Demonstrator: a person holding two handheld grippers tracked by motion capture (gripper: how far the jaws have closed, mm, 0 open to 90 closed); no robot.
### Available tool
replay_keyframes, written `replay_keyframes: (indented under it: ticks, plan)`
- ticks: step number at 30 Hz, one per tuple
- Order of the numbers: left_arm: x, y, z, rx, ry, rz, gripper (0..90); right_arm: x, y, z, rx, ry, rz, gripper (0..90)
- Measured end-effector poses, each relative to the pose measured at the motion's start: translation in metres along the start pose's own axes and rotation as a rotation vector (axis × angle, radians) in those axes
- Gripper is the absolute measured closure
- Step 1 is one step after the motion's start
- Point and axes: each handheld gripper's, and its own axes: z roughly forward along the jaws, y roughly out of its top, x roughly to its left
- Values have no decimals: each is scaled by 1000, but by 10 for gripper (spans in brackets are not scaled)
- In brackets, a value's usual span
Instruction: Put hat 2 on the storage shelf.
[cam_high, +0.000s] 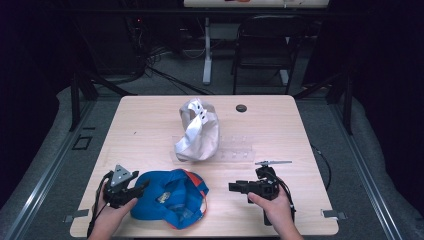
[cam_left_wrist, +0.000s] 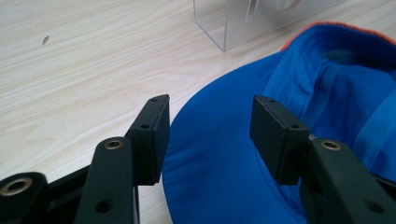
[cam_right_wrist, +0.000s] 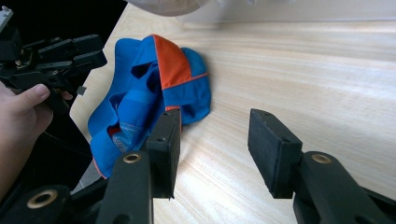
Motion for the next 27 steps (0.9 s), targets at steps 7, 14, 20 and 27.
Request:
replay_keyframes:
  ticks: [7,14,20,27]
  plan:
    - [3,-7,-3,6,9,-14,481,0,-4,18,63,11,-11,541]
    - [4,-14,-7,15,24,-18,481,2,-6,37,110,40,-10,556]
    - [3,-15,-10,17,28,-12,481,6,-9,51,132,102,17,558]
    - [2,-16,-10,15,27,-13,481,9,-12,70,186,153,50,558]
